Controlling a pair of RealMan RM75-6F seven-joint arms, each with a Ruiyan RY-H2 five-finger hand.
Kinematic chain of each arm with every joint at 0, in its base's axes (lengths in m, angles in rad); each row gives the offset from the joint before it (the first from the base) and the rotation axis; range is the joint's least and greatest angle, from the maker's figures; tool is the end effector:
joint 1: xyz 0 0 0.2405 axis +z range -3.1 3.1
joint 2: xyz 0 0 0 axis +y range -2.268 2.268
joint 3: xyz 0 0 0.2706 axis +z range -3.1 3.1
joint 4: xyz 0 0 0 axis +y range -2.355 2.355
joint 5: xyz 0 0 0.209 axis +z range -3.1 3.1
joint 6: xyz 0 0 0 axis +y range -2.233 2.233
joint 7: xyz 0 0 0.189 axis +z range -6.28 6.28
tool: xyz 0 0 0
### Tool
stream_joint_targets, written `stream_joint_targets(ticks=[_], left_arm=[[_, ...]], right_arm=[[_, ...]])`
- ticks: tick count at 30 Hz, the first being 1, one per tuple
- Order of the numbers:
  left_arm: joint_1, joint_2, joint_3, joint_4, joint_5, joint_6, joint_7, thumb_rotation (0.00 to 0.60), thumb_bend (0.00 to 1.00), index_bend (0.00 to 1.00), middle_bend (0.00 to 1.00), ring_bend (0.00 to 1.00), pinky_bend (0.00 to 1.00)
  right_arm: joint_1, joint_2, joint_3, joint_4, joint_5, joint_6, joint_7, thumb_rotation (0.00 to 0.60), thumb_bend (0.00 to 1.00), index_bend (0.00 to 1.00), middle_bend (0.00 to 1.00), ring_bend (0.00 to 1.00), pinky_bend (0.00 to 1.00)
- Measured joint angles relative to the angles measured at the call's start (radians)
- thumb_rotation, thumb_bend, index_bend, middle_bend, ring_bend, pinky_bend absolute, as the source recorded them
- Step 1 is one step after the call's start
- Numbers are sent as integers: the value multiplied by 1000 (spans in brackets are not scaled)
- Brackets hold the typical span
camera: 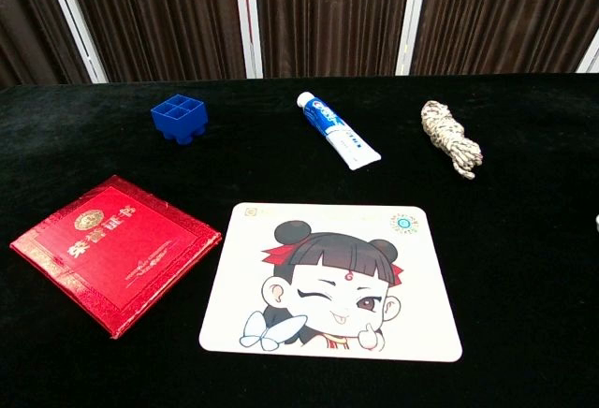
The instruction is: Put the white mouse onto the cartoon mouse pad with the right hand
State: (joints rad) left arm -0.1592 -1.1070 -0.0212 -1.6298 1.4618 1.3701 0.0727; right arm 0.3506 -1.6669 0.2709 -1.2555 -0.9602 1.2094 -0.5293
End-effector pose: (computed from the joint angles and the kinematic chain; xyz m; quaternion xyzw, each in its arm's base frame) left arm -0.3214 0.2433 0.1463 -0.6378 -0.3932 -0.3418 0.5672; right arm -0.3373 -0.3377 0.0143 0.5583 -0.4443 0.2423 0.6574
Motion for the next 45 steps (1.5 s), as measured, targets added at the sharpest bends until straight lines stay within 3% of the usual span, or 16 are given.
stream_joint_targets(ticks=[33,45], left_arm=[[2,-7,2,3,12,12,21,600,0,0,0,0,0],[3,-10,0,3,10,15,28,600,0,0,0,0,0]], right_arm=[[50,10,26,138,79,-55,-9,600,205,69,0,0,0],[65,21,35,147,146,-77,-79,600,205,69,0,0,0]])
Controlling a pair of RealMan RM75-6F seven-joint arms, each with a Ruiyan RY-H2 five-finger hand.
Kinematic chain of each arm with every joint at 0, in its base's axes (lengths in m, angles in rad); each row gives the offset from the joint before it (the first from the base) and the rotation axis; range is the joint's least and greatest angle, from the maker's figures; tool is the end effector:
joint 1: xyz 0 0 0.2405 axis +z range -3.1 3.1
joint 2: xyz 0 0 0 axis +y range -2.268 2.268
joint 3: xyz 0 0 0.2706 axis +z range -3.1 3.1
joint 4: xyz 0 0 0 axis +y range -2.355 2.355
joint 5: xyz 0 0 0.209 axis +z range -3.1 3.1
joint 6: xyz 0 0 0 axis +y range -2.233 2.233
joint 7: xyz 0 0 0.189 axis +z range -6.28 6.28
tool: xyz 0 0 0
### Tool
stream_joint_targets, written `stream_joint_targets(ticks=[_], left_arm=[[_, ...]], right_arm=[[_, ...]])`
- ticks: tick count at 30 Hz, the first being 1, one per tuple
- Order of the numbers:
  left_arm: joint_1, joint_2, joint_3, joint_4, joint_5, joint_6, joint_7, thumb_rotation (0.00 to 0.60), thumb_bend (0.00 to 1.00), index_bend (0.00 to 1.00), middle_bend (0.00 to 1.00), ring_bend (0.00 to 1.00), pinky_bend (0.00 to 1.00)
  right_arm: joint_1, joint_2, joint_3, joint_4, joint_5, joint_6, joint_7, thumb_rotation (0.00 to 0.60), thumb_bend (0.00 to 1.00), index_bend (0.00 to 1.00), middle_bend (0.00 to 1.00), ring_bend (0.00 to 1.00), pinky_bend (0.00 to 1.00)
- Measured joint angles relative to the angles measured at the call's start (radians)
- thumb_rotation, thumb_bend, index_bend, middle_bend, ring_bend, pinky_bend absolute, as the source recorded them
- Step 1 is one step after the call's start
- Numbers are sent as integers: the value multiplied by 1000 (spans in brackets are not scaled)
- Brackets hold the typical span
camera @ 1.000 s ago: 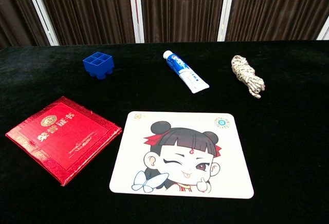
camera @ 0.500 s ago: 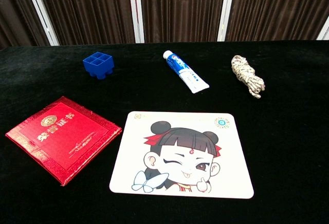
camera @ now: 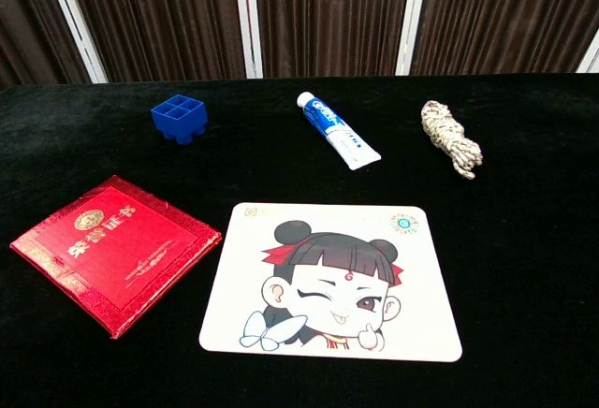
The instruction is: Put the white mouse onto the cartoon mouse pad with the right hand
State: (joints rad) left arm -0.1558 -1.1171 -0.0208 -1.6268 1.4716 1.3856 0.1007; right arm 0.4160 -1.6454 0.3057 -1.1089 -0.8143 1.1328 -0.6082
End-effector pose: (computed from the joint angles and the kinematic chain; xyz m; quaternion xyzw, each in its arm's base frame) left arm -0.3192 0.2424 0.1450 -0.6416 -0.3810 -0.3411 0.5717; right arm -0.3764 -0.3640 0.0439 0.5411 -0.4301 0.1698 0.7024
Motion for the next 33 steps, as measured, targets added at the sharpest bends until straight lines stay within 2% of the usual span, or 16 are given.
stream_joint_targets(ticks=[20,28,33], left_arm=[[0,0,-1,-1,-1,1,0,600,0,0,0,0,0],[0,1,-1,-1,-1,0,-2,600,0,0,0,0,0],[0,1,0,-1,-1,-2,-6,600,0,0,0,0,0]], right_arm=[[18,37,17,-16,101,10,-86,600,204,69,0,0,0],[15,117,16,-97,0,35,-13,600,135,69,24,0,0],[6,214,-17,-142,-139,23,81,600,116,82,76,0,0]])
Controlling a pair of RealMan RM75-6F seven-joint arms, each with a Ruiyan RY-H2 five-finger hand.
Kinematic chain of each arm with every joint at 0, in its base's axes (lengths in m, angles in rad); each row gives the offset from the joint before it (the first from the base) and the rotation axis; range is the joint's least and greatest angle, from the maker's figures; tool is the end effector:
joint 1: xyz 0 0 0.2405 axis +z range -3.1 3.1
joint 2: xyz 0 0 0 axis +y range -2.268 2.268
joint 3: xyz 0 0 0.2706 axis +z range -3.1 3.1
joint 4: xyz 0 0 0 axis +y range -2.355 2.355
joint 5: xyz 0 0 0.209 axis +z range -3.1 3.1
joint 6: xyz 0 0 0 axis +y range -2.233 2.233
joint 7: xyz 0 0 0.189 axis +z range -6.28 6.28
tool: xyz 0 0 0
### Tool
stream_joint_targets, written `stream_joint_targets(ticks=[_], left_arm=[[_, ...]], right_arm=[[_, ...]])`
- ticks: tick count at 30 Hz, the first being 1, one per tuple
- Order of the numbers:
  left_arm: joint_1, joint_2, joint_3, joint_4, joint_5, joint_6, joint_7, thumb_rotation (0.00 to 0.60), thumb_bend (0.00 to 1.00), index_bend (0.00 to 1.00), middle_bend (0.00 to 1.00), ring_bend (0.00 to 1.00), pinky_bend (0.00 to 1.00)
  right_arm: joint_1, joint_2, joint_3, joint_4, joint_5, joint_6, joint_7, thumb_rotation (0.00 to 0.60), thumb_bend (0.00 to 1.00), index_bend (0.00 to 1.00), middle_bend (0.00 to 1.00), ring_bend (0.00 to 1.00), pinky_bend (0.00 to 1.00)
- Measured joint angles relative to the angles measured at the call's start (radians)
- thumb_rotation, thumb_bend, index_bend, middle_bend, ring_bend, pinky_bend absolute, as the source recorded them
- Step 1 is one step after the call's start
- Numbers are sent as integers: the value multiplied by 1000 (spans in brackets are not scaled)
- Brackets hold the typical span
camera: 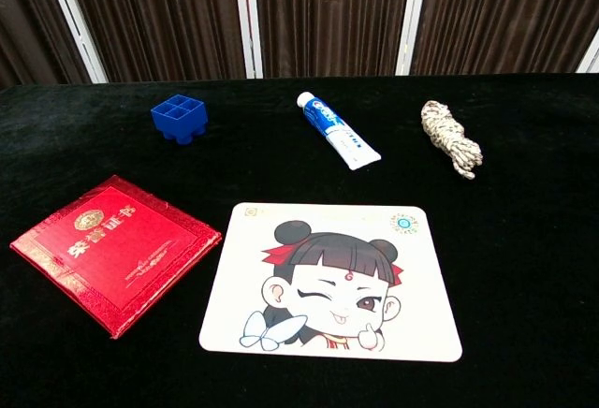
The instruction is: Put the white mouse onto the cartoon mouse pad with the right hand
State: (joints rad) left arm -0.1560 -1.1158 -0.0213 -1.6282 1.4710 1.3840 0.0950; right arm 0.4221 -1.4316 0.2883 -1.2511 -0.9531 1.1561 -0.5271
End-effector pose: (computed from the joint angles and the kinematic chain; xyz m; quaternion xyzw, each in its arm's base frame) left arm -0.3191 0.2425 0.1451 -0.6406 -0.3832 -0.3424 0.5705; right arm -0.3520 -0.3809 0.1163 0.5728 -0.3544 0.2185 0.7060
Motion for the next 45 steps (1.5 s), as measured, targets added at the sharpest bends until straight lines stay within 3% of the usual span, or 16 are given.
stream_joint_targets(ticks=[7,11,17,26,45], left_arm=[[0,2,-2,-7,-9,-5,-9,600,0,0,0,0,0],[0,2,-4,-10,-12,-6,-9,600,0,0,0,0,0],[0,0,-6,-12,-16,-4,1,600,0,0,0,0,0],[0,-3,-10,-17,-29,-5,17,600,0,0,0,0,0],[-4,-1,-14,-35,-61,-23,60,600,0,0,0,0,0]], right_arm=[[-14,124,-110,3,-276,-38,214,600,82,121,116,0,0],[-23,166,-195,56,-461,-24,357,600,71,121,118,0,0],[-33,177,-285,185,-612,22,566,600,51,121,118,0,0],[-43,129,-359,389,-698,53,760,600,49,157,120,0,0],[-41,27,-440,586,-777,49,863,600,51,205,124,0,0]])
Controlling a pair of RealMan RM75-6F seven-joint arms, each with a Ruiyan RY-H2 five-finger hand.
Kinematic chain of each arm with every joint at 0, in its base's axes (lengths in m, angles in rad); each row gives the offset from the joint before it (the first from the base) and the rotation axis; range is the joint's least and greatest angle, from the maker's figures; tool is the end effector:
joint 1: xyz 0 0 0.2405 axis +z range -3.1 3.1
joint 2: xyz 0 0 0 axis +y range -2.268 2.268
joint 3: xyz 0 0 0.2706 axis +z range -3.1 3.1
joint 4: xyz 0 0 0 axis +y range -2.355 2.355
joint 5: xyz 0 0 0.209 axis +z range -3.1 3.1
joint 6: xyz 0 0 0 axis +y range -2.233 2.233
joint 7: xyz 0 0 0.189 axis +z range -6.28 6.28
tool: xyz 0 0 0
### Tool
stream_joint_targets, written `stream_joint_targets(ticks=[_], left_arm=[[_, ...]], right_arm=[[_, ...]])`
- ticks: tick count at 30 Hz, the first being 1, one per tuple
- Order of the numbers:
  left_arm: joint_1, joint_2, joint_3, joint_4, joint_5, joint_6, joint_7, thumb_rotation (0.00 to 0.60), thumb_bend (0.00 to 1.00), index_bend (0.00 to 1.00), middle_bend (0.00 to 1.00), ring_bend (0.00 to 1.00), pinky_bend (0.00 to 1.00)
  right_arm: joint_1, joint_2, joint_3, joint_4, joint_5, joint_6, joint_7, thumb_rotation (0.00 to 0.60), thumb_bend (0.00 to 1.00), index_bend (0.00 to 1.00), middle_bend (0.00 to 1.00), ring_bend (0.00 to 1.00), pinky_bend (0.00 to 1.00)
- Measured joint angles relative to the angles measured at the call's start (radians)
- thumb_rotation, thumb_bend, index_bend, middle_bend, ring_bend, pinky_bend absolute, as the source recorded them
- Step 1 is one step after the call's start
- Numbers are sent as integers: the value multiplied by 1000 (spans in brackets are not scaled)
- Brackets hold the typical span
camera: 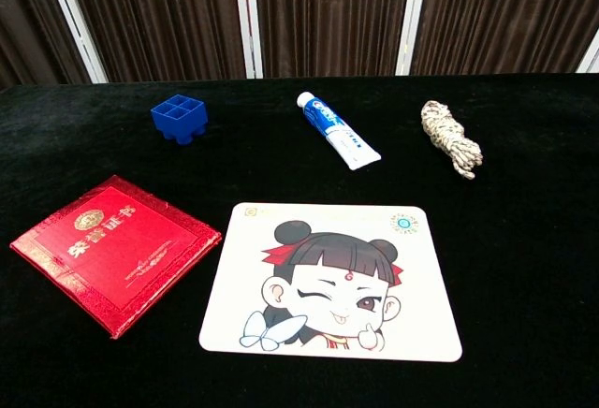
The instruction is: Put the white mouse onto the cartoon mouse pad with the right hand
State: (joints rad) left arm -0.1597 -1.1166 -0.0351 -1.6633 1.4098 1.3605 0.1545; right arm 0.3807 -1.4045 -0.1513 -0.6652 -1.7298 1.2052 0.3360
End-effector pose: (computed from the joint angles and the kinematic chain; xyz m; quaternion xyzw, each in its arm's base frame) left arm -0.3210 0.2453 0.1432 -0.6327 -0.3928 -0.3241 0.5834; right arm -0.4113 -0.3189 0.1047 0.8038 -0.2664 0.2078 0.4896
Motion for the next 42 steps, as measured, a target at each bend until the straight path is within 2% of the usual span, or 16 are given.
stream_joint_targets(ticks=[15,31,42], left_arm=[[0,0,-3,-7,-11,-1,11,600,0,0,0,0,0],[-1,0,-5,-11,-20,-3,20,600,0,0,0,0,0],[-1,1,-5,-15,-24,-3,20,600,0,0,0,0,0]], right_arm=[[5,-41,-23,85,-16,-13,17,600,54,228,124,0,0],[19,-70,-31,110,-16,-36,28,600,60,256,124,0,0],[20,-86,-39,136,-16,-45,43,600,76,319,153,0,0]])
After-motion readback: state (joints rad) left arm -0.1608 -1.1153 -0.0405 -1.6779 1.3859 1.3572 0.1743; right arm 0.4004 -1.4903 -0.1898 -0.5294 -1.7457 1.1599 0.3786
